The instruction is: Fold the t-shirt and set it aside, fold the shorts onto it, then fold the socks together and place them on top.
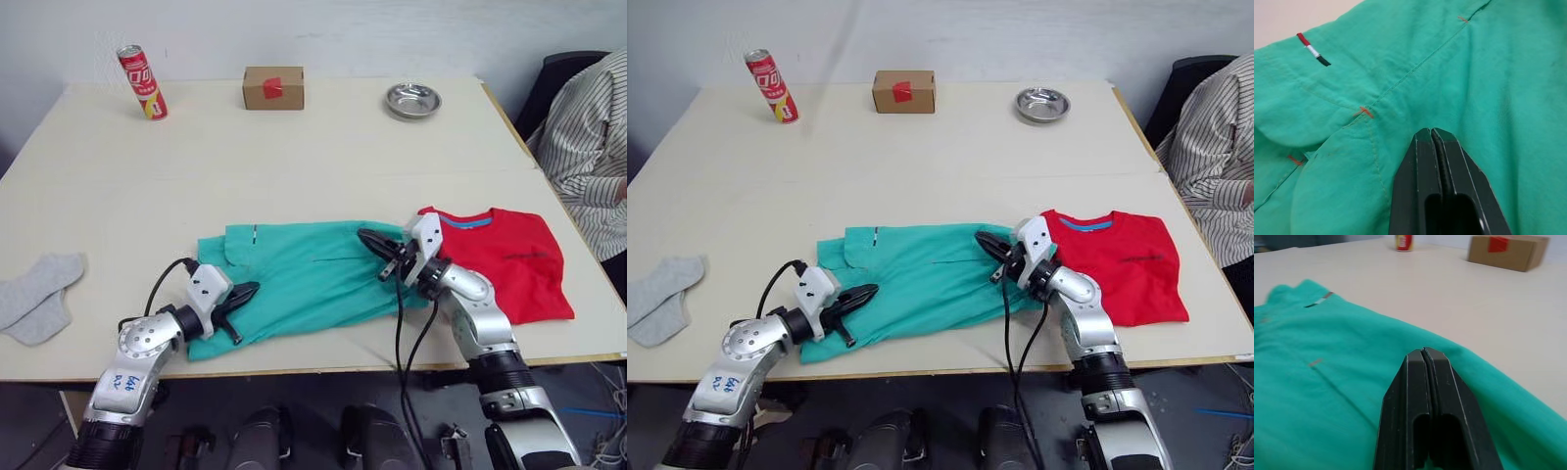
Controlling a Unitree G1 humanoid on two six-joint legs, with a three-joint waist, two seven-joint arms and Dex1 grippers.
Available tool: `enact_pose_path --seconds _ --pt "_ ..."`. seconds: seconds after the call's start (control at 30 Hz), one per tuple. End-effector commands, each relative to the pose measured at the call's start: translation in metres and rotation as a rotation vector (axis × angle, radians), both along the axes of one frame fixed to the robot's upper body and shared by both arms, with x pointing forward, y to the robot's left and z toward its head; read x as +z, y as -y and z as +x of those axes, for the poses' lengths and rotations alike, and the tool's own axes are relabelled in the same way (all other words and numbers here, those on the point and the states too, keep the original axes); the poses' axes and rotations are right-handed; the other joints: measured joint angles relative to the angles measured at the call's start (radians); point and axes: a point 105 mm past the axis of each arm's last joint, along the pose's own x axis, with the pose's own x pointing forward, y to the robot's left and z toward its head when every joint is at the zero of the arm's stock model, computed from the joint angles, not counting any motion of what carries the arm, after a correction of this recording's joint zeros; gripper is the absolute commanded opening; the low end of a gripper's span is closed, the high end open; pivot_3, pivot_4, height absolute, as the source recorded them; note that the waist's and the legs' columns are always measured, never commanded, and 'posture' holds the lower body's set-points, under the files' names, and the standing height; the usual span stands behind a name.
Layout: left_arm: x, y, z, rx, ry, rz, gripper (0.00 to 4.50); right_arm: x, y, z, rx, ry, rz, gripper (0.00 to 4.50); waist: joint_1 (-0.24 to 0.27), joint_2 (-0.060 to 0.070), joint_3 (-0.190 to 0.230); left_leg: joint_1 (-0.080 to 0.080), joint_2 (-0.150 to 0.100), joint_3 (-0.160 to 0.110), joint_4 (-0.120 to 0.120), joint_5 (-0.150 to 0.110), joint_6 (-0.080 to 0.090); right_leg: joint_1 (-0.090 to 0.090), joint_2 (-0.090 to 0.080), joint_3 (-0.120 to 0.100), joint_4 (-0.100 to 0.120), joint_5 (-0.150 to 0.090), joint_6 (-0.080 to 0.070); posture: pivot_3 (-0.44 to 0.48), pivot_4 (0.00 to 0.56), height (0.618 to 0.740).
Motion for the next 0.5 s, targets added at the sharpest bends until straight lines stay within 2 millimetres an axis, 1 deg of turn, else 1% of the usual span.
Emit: enact_pose_path --seconds 0.03,0.1,0.13,0.17,0.23,0.27,0.3,0.33,0.4,0.43,0.5 --pt "0.024 -0.003 -0.003 -0.027 0.039 -0.123 0.04 0.018 -0.015 -0.011 0.062 0.069 0.003 0.00 -0.006 0.000 0.000 -0.001 0.000 0.000 0.000 0.000 0.000 0.000 0.000 0.000 0.000 0.000 0.000 0.000 0.150 0.740" --pt "0.050 -0.004 -0.001 -0.044 0.074 -0.239 0.04 0.034 -0.019 -0.016 0.065 0.144 0.017 0.00 -0.013 0.000 0.000 -0.002 0.000 0.000 0.000 0.000 -0.001 -0.001 0.000 -0.001 0.000 0.000 0.000 0.000 0.150 0.740" --pt "0.063 -0.006 -0.001 -0.054 0.088 -0.292 0.04 0.042 -0.016 -0.017 0.041 0.178 0.028 0.00 -0.013 0.000 0.000 -0.002 0.000 0.000 0.000 0.000 -0.001 -0.001 0.000 -0.001 0.000 0.000 0.000 0.000 0.150 0.740" --pt "0.070 -0.008 0.001 -0.052 0.099 -0.318 0.04 0.048 -0.013 -0.018 0.021 0.195 0.038 0.00 -0.013 0.000 0.001 -0.003 0.000 -0.001 0.000 0.000 -0.001 -0.001 0.000 -0.001 0.000 0.000 0.000 0.000 0.150 0.740" --pt "0.078 -0.015 0.008 -0.017 0.114 -0.325 0.04 0.053 -0.004 -0.018 -0.026 0.226 0.028 0.00 -0.012 0.000 0.000 -0.002 0.000 -0.001 0.000 0.001 -0.001 -0.001 0.000 -0.001 0.000 0.000 0.000 0.000 0.150 0.740" --pt "0.084 -0.017 0.015 -0.003 0.129 -0.320 0.04 0.052 0.002 -0.020 -0.037 0.228 0.006 0.00 -0.012 0.000 0.000 -0.002 0.000 -0.001 0.000 0.001 -0.001 -0.001 0.000 -0.001 0.000 0.000 0.000 0.000 0.150 0.740" --pt "0.089 -0.015 0.020 -0.014 0.143 -0.312 0.04 0.050 0.007 -0.023 -0.044 0.227 -0.023 0.00 -0.007 0.000 0.000 -0.002 -0.001 -0.001 0.000 0.001 -0.001 0.000 0.000 -0.001 -0.001 0.000 0.000 0.000 0.150 0.740" --pt "0.092 -0.010 0.024 -0.036 0.152 -0.298 0.04 0.046 0.009 -0.026 -0.038 0.220 -0.047 0.00 0.000 0.000 0.001 -0.002 -0.001 -0.001 0.000 0.000 -0.001 0.000 0.000 -0.001 -0.001 0.000 0.001 0.000 0.150 0.740" --pt "0.091 0.001 0.031 -0.084 0.159 -0.242 0.04 0.038 0.011 -0.029 -0.048 0.218 -0.095 0.00 0.003 0.000 0.001 -0.003 -0.001 -0.001 0.001 0.000 0.000 0.000 0.000 -0.001 -0.002 0.000 0.001 0.000 0.150 0.740" --pt "0.086 0.010 0.033 -0.118 0.151 -0.205 0.04 0.033 0.012 -0.029 -0.061 0.215 -0.117 0.00 0.004 0.000 0.001 -0.003 -0.002 0.000 0.001 0.000 0.000 0.000 0.000 -0.001 -0.002 0.000 0.001 0.000 0.150 0.740" --pt "0.072 0.030 0.039 -0.183 0.128 -0.133 0.04 0.019 0.014 -0.024 -0.110 0.242 -0.225 0.00 0.001 0.000 0.001 -0.002 -0.002 0.001 0.001 0.000 0.000 0.000 0.001 -0.001 -0.002 0.000 0.001 0.000 0.150 0.740"
